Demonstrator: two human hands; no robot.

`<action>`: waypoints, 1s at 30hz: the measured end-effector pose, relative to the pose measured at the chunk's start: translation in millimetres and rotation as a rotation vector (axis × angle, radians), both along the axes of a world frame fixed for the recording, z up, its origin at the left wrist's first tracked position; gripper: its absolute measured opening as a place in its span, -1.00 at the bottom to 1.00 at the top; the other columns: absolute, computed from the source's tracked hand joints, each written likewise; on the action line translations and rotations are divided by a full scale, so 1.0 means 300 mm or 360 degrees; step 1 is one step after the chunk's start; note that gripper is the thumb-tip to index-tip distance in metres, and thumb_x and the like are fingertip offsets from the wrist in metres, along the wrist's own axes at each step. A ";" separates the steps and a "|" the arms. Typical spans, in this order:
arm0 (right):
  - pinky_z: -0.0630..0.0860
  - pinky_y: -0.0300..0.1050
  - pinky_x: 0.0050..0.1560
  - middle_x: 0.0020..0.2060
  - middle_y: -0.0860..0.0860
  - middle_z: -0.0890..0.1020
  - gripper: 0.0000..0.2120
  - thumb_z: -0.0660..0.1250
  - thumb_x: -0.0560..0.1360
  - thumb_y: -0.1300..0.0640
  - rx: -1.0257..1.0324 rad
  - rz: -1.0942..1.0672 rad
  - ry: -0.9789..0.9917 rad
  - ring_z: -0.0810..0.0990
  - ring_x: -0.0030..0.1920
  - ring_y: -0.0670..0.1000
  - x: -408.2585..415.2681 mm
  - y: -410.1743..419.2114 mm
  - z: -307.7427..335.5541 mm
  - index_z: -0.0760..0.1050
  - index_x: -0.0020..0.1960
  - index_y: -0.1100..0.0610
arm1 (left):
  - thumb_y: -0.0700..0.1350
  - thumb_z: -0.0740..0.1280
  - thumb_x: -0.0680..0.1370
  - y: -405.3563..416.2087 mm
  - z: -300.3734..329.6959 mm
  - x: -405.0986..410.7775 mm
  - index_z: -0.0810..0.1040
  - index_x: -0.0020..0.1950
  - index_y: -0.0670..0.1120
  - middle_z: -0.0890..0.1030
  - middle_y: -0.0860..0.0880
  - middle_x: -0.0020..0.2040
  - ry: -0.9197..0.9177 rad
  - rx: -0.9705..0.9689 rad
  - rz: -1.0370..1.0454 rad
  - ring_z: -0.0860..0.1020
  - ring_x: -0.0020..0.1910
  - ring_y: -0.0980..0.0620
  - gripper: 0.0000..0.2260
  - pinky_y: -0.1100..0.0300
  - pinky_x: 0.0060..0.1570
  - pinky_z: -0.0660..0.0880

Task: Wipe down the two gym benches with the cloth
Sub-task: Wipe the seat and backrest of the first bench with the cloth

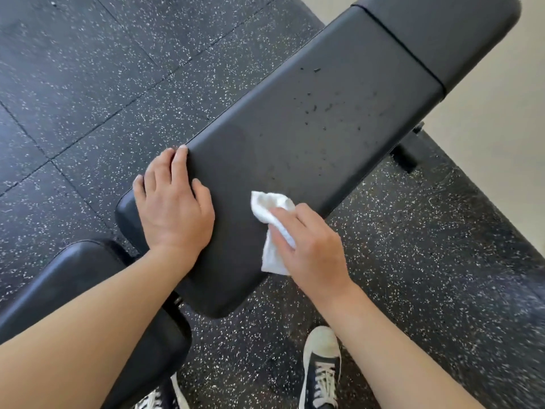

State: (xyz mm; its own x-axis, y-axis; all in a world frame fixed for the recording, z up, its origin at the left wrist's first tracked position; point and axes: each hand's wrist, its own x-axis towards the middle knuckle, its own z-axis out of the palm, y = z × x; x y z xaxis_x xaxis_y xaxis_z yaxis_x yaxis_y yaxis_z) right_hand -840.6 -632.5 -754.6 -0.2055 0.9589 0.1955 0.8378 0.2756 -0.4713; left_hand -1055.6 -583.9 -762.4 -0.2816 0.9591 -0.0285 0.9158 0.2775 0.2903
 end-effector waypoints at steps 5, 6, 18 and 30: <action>0.51 -0.12 -0.24 -0.12 -0.08 0.46 -0.74 0.34 0.57 0.13 -0.0078 -0.0198 0.0081 0.46 -0.21 -0.04 0.078 0.061 -0.027 0.62 0.25 0.00 | -0.02 0.13 0.61 0.011 0.000 0.010 0.33 0.61 -0.09 0.38 -0.14 0.58 0.0009 0.0017 0.0041 0.31 0.56 -0.21 -0.45 -0.22 0.58 0.14; 0.50 -0.14 -0.26 -0.13 -0.08 0.47 -0.73 0.34 0.55 0.15 -0.0043 -0.0260 0.0096 0.46 -0.21 -0.05 0.047 0.073 -0.033 0.64 0.21 0.00 | -0.02 0.13 0.60 0.012 -0.003 0.008 0.33 0.61 -0.10 0.38 -0.15 0.58 0.0012 0.0022 0.0052 0.32 0.55 -0.22 -0.45 -0.22 0.58 0.14; 0.27 -0.07 -0.34 -0.14 0.03 0.60 -0.90 0.36 0.53 0.11 -0.0007 -0.0212 -0.0075 0.60 -0.19 0.10 -0.432 0.594 -0.015 0.63 -0.07 0.10 | -0.01 0.13 0.59 0.016 -0.030 -0.001 0.35 0.61 -0.07 0.39 -0.13 0.57 0.0063 0.0028 0.0066 0.35 0.53 -0.21 -0.43 -0.22 0.59 0.16; 0.34 -0.23 -0.21 -0.23 -0.07 0.41 -0.80 0.35 0.61 0.14 0.0166 0.0056 -0.0116 0.33 -0.26 -0.05 0.016 0.147 -0.050 0.67 0.18 0.07 | -0.03 0.17 0.58 0.013 -0.042 -0.009 0.37 0.60 -0.10 0.42 -0.16 0.55 0.0123 0.0084 0.0024 0.39 0.49 -0.24 -0.43 -0.23 0.55 0.21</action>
State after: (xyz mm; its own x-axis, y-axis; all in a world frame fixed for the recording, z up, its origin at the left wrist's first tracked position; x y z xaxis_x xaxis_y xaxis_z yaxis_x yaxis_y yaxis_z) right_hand -835.9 -588.4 -769.7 -0.2562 0.9262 0.2768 0.8577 0.3498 -0.3767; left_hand -1058.2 -579.9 -775.1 -0.2954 0.9543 0.0444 0.9320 0.2776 0.2332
